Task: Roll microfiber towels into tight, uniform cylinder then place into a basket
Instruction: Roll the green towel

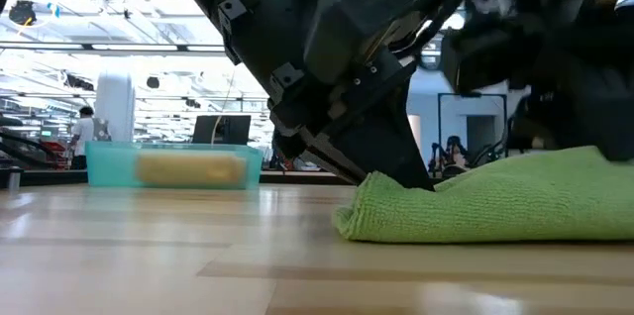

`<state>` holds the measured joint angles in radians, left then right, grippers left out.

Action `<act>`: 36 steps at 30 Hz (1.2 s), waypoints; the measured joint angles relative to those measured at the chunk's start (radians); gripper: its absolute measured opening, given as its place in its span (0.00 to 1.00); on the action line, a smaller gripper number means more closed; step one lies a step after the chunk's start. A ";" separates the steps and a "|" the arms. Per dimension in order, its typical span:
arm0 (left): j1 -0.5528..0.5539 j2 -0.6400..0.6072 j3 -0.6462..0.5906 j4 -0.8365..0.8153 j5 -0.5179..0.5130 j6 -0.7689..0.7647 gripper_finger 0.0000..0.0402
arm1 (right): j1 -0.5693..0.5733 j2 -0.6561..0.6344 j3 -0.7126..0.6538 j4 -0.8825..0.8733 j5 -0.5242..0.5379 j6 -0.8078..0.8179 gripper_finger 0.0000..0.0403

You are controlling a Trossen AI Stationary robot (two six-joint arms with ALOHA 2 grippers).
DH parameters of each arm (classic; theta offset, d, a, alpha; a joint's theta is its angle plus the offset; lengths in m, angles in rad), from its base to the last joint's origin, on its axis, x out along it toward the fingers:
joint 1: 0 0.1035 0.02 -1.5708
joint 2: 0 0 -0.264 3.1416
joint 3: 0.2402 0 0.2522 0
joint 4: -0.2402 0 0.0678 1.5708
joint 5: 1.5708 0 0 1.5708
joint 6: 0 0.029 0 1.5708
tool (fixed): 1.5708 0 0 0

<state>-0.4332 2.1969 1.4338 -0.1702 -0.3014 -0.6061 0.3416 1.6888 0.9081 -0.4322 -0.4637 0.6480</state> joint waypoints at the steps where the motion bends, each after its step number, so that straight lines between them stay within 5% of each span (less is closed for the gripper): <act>1: 0.001 0.000 0.000 0.001 0.000 -0.014 0.00 | 0.002 -0.027 0.000 -0.027 0.025 -0.011 0.44; 8: 0.008 0.001 0.000 0.004 -0.021 -0.069 0.00 | 0.146 -0.214 0.001 -0.039 0.434 -0.109 0.43; 12: 0.008 0.001 -0.001 0.004 -0.039 -0.068 0.00 | 0.292 -0.201 0.002 0.095 0.731 -0.140 0.44; 16: 0.010 0.001 -0.001 0.004 -0.056 -0.069 0.00 | 0.372 -0.135 0.002 0.150 0.844 -0.201 0.43; 20: 0.010 0.001 -0.001 0.004 -0.059 -0.069 0.00 | 0.380 -0.063 0.003 0.184 0.892 -0.200 0.34; 27: 0.010 0.001 -0.001 0.004 -0.059 -0.070 0.00 | 0.335 0.017 0.003 0.193 0.882 -0.196 0.03; 36: 0.011 0.002 -0.001 0.004 -0.070 -0.057 0.00 | 0.283 0.121 0.009 0.164 0.786 -0.105 0.05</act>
<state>-0.4225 2.1986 1.4326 -0.1666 -0.3717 -0.6627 0.6242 1.8095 0.9169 -0.2686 0.3220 0.5426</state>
